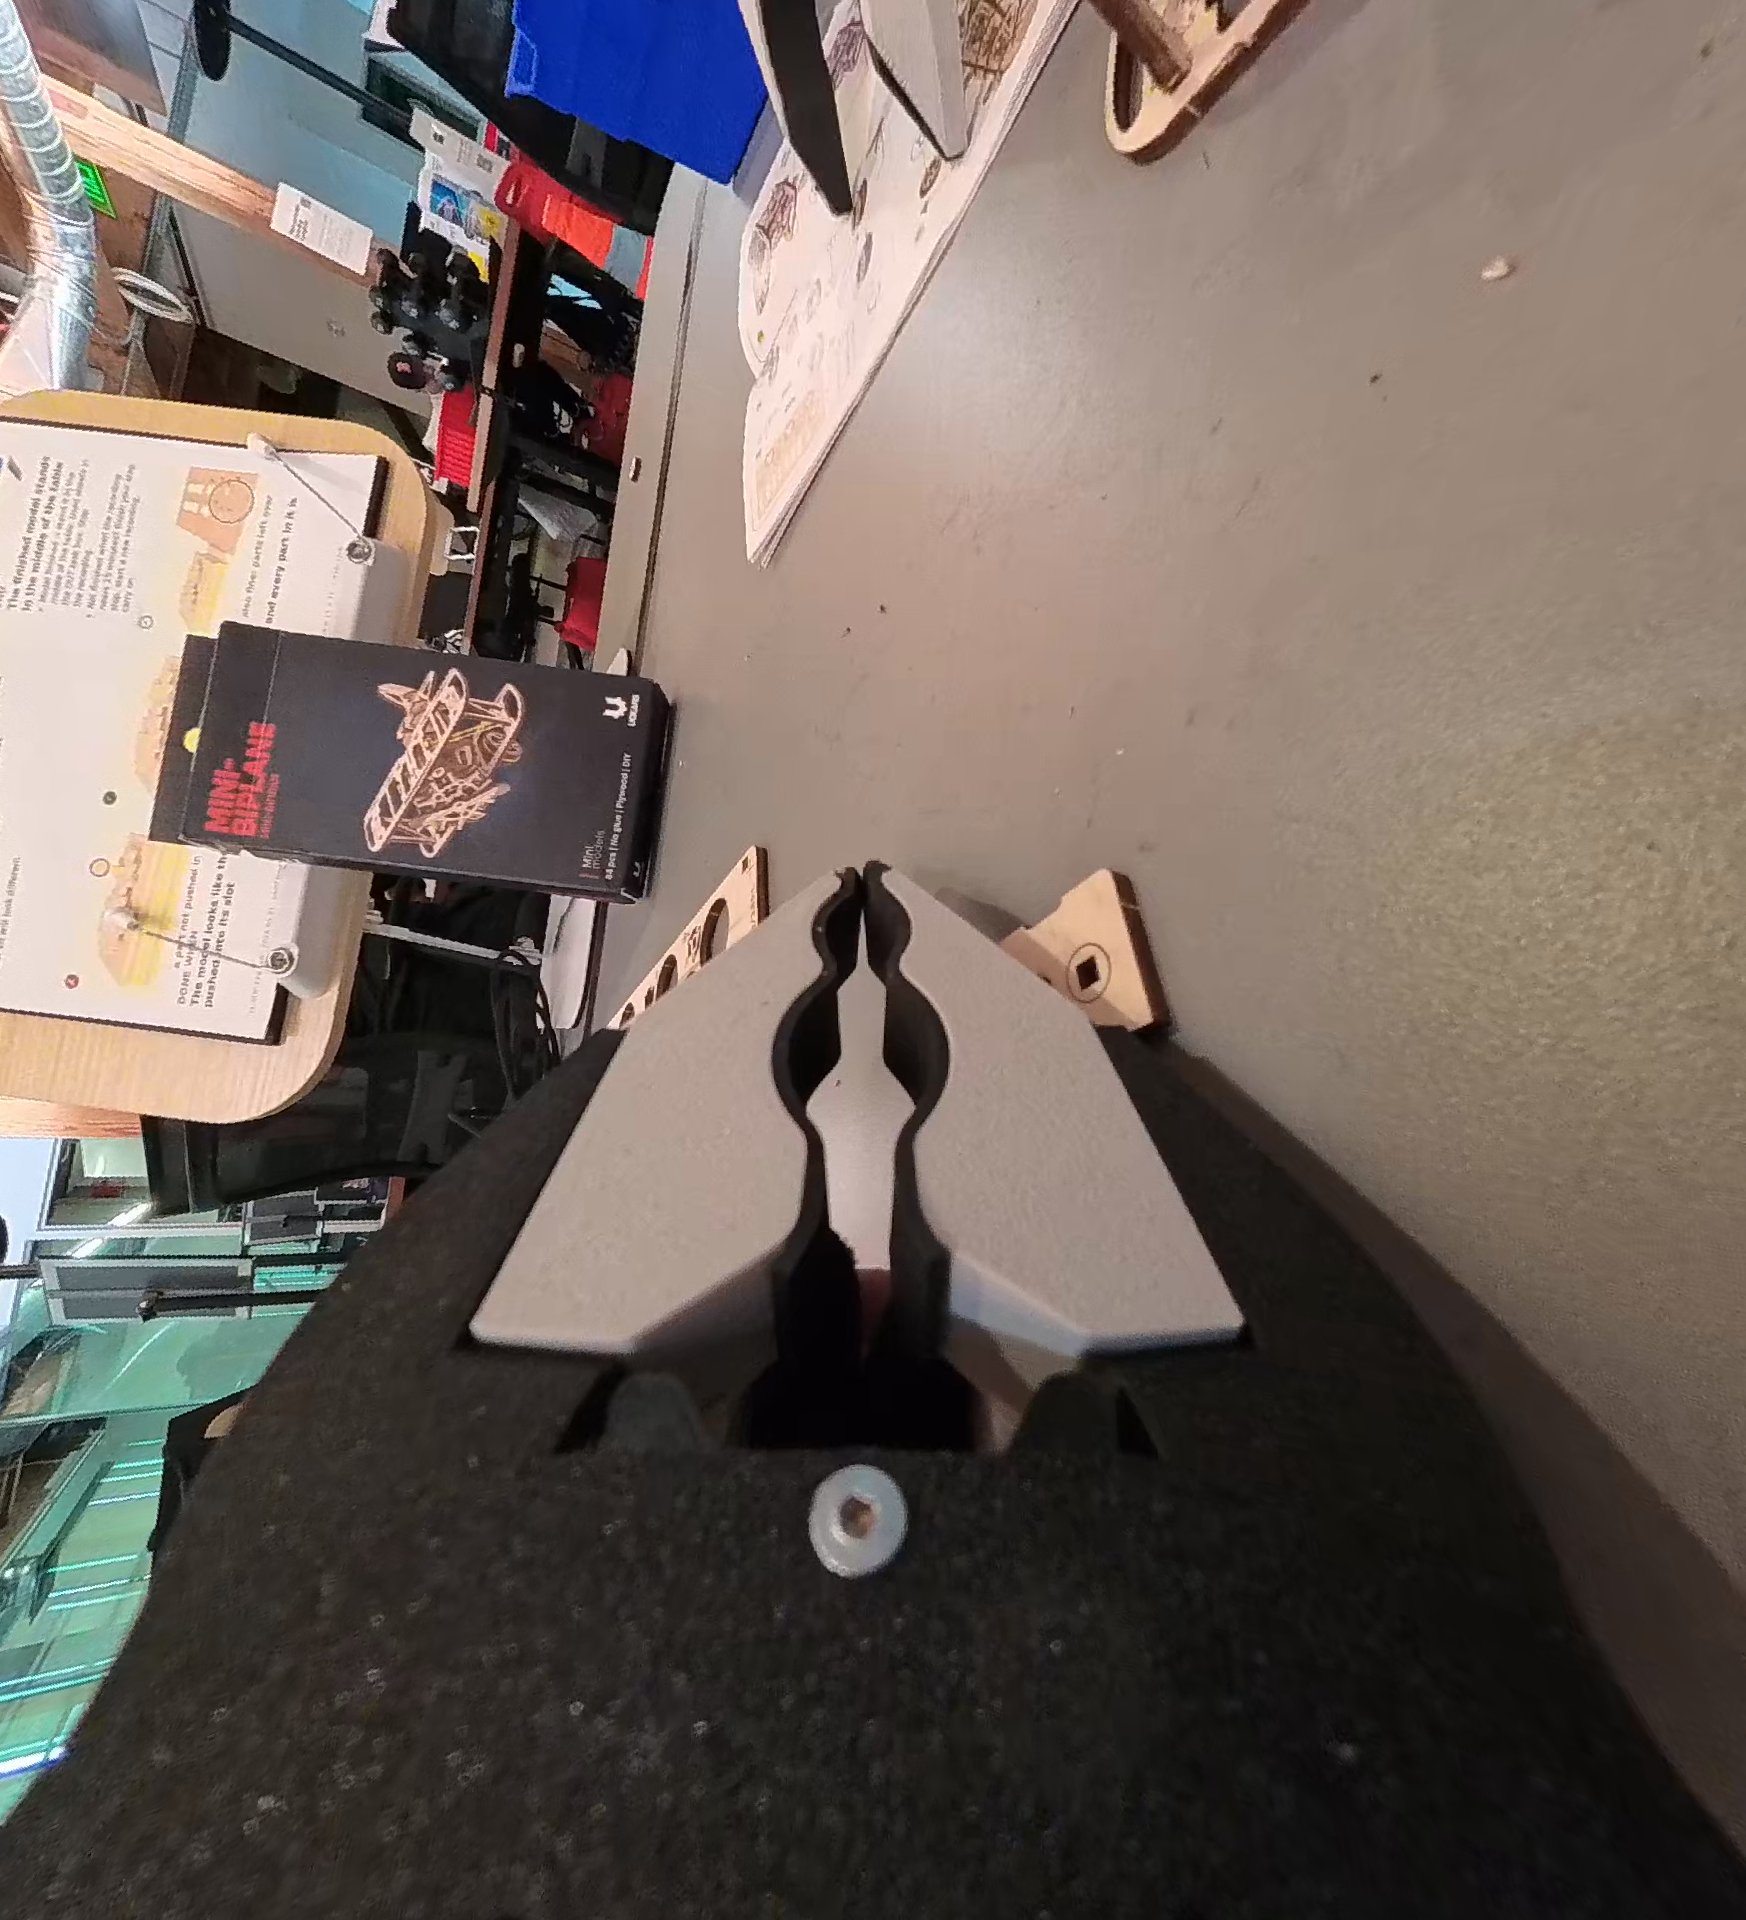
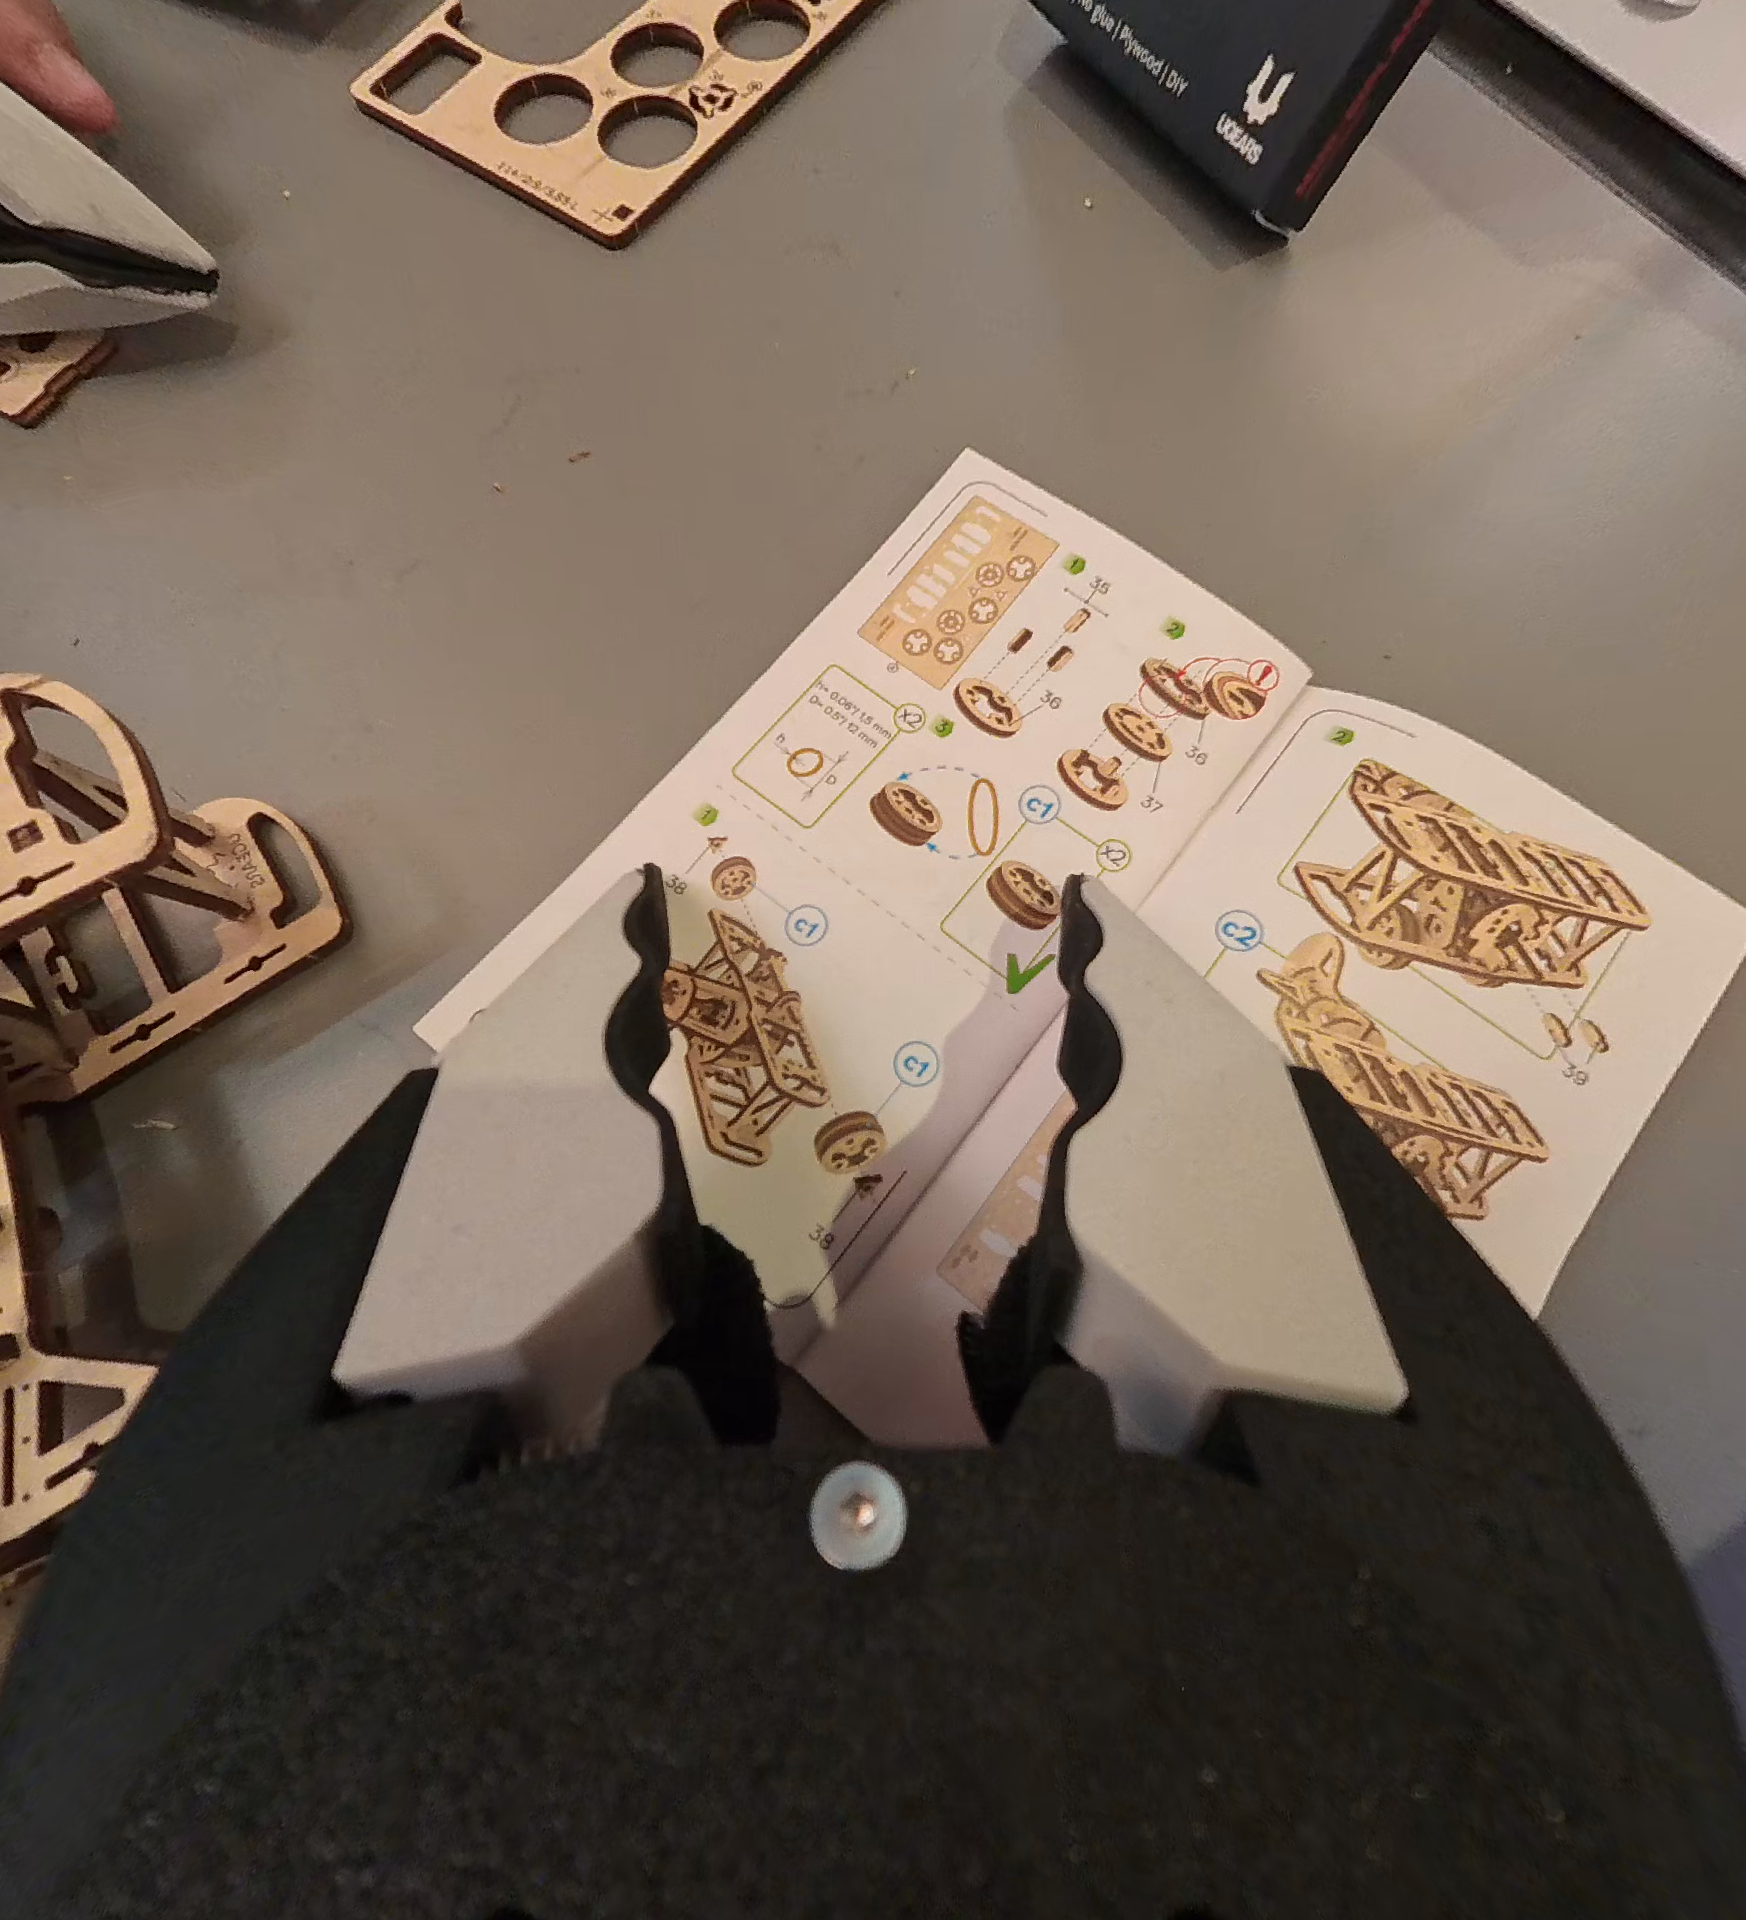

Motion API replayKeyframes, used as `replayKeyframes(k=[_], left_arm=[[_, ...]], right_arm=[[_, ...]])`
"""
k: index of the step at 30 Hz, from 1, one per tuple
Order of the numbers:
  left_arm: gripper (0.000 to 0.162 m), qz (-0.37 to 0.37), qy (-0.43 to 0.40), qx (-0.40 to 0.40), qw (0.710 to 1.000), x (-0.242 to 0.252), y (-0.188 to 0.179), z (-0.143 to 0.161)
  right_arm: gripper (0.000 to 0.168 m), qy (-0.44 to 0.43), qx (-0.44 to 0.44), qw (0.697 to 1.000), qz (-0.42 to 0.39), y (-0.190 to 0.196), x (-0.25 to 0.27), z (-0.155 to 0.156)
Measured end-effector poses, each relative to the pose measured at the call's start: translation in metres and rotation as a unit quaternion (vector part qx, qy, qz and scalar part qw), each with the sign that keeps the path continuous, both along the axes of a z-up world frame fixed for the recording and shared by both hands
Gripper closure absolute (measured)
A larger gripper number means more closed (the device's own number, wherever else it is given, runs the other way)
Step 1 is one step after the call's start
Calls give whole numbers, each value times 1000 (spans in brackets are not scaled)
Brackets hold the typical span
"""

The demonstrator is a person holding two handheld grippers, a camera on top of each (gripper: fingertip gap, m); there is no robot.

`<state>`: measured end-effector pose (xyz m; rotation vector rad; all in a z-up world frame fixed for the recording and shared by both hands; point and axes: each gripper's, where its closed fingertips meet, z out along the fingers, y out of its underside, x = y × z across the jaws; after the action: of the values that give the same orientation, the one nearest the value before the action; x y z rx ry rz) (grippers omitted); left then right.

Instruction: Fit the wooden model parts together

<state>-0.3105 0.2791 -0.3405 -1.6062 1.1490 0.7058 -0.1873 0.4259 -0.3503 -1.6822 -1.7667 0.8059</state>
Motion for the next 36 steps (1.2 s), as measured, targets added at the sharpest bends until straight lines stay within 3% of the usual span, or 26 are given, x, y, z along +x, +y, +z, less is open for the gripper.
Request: replayKeyframes(k=[33,36], left_arm=[[162,0,0,-1,1000,0,-1,0],[161,25,-16,3,1000,-7,2,3]], right_arm=[[93,0,0,1000,0,0,0,0],[93,0,0,1000,0,0,0,0]])
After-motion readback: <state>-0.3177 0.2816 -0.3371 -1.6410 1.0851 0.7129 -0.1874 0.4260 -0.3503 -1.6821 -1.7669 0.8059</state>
